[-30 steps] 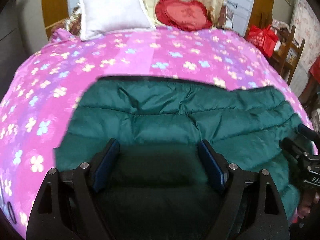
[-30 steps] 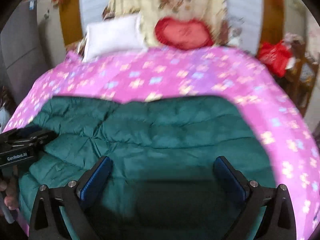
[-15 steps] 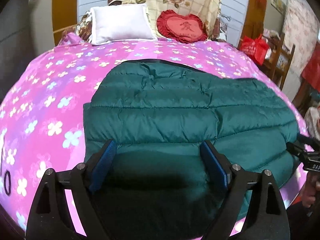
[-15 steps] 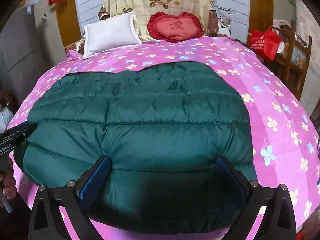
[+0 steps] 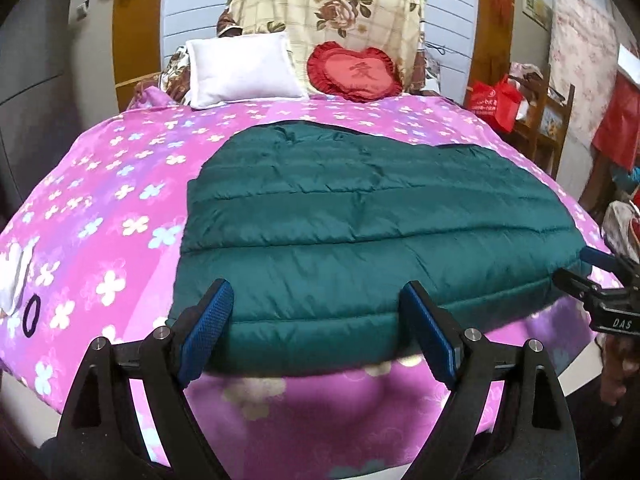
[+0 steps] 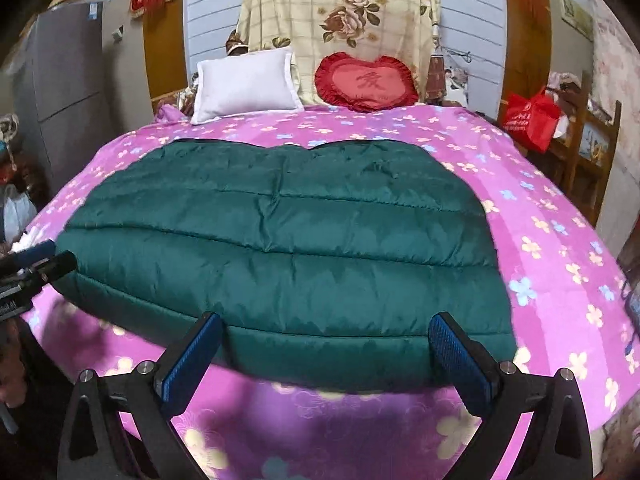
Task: Fold large clothes
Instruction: 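Press both grippers along the folded jacket edge to smooth it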
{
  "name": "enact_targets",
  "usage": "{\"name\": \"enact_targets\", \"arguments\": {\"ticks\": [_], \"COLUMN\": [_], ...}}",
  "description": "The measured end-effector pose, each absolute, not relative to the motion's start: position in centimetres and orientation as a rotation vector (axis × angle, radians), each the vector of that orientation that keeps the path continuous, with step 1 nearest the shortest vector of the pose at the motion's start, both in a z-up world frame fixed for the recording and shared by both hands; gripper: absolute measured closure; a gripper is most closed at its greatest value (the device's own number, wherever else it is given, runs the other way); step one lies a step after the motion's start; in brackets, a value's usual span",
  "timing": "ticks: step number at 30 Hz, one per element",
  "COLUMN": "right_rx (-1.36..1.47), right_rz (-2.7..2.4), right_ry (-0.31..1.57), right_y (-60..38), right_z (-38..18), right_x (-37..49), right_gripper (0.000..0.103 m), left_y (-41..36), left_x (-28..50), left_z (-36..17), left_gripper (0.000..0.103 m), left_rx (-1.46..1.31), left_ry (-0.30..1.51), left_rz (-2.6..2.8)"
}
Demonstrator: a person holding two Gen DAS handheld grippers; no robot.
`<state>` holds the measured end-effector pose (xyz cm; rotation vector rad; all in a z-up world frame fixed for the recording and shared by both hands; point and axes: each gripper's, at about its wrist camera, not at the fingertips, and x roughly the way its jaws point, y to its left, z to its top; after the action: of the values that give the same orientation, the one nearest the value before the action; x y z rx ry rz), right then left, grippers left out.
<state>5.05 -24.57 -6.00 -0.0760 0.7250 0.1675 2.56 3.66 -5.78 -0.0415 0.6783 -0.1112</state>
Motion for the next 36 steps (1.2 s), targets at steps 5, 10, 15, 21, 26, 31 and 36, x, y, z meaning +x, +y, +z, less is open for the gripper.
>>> {"name": "enact_targets", "arguments": {"ticks": [5,10,15,21,26,31,36], "right_rx": [-0.089,-0.159,-0.145,-0.109,-0.096,-0.043,-0.044], "right_rz": [0.165,0.135,0.103,0.077,0.042,0.118,0.135], "right_ry": [0.721,0.762,0.795,0.744,0.646,0.575,0.667], "right_y": [-23.7,-23.4,-24.8,-25.2,-25.0,-24.5,-23.7], "right_z": [-6.0,-7.0,-7.7,-7.0,-5.5,-4.5,-6.6], "right_x": [4.9,4.1,4.2,4.4,4.2,4.3,6.7], "right_gripper": [0.0,0.0,0.0,0.0,0.0,0.0,0.0], "left_y": [3.5,3.4,3.8,4.1,3.0,2.2,2.0], "left_x": [3.0,3.5,3.4,3.1,2.5,2.3,2.6], "left_z": [-5.6,-4.7,-4.6,-6.3,-6.2,-6.7,-7.2], "left_gripper": [0.016,0.016,0.016,0.016,0.016,0.016,0.016], "left_rx": [-0.089,-0.179,-0.216,-0.137,-0.084,-0.04,-0.022], "left_ry": [0.707,0.775,0.734,0.711,0.695,0.702,0.724], "left_rz": [-0.126,-0.092,-0.081,-0.035,-0.074,-0.085,-0.077]}}
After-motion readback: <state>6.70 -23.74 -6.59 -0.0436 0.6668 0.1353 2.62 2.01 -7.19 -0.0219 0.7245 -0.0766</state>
